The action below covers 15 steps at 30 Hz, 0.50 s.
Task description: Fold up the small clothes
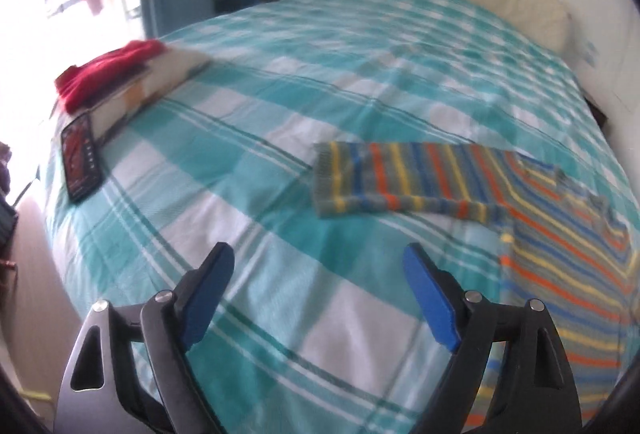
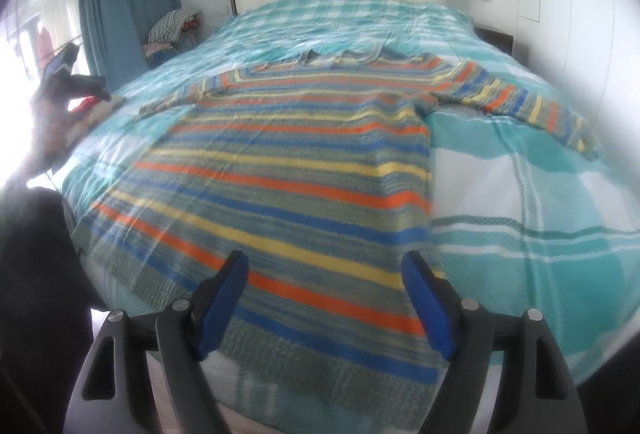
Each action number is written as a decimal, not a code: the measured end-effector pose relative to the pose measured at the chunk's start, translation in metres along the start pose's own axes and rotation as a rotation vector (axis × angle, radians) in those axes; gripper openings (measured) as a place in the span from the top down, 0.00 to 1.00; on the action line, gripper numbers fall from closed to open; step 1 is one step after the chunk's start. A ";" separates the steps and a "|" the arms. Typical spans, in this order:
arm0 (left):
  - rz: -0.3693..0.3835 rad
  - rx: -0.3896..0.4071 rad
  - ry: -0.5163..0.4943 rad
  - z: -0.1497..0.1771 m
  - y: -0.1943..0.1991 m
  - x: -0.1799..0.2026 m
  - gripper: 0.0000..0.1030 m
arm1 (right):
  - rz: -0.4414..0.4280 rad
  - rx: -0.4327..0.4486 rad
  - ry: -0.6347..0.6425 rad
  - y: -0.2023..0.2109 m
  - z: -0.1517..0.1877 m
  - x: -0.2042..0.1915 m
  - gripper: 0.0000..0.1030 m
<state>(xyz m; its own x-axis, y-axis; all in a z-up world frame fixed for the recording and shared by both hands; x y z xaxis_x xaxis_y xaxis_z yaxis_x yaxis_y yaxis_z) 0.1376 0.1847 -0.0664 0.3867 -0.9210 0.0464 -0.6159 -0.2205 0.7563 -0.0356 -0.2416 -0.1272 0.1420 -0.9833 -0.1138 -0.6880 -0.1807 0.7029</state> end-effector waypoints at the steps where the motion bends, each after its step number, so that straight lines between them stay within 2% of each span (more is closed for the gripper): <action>1: 0.048 -0.010 -0.036 0.010 0.005 0.011 0.14 | 0.006 0.002 -0.005 0.003 -0.001 0.002 0.24; 6: 0.256 -0.076 -0.155 0.055 0.012 0.070 0.12 | 0.040 0.008 -0.032 0.015 -0.006 0.017 0.24; 10: 0.307 -0.114 -0.227 0.085 0.006 0.094 0.12 | 0.078 0.030 -0.020 0.024 -0.015 0.027 0.24; 15: 0.391 -0.129 -0.243 0.093 0.020 0.091 0.12 | 0.109 0.026 -0.016 0.032 -0.029 0.041 0.24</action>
<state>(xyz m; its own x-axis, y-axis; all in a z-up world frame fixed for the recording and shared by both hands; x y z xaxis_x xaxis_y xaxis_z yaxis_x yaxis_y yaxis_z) 0.0966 0.0671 -0.1082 -0.0383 -0.9788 0.2011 -0.5870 0.1849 0.7882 -0.0307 -0.2870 -0.0893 0.0539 -0.9974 -0.0485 -0.7167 -0.0725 0.6936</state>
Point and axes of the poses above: each gripper's, at about its wrist camera, not at the fingertips, and y roughly against the way its jaws point, x to its right, z to its underside, the point moved 1 cm from there along -y, roughly the way its jaws point
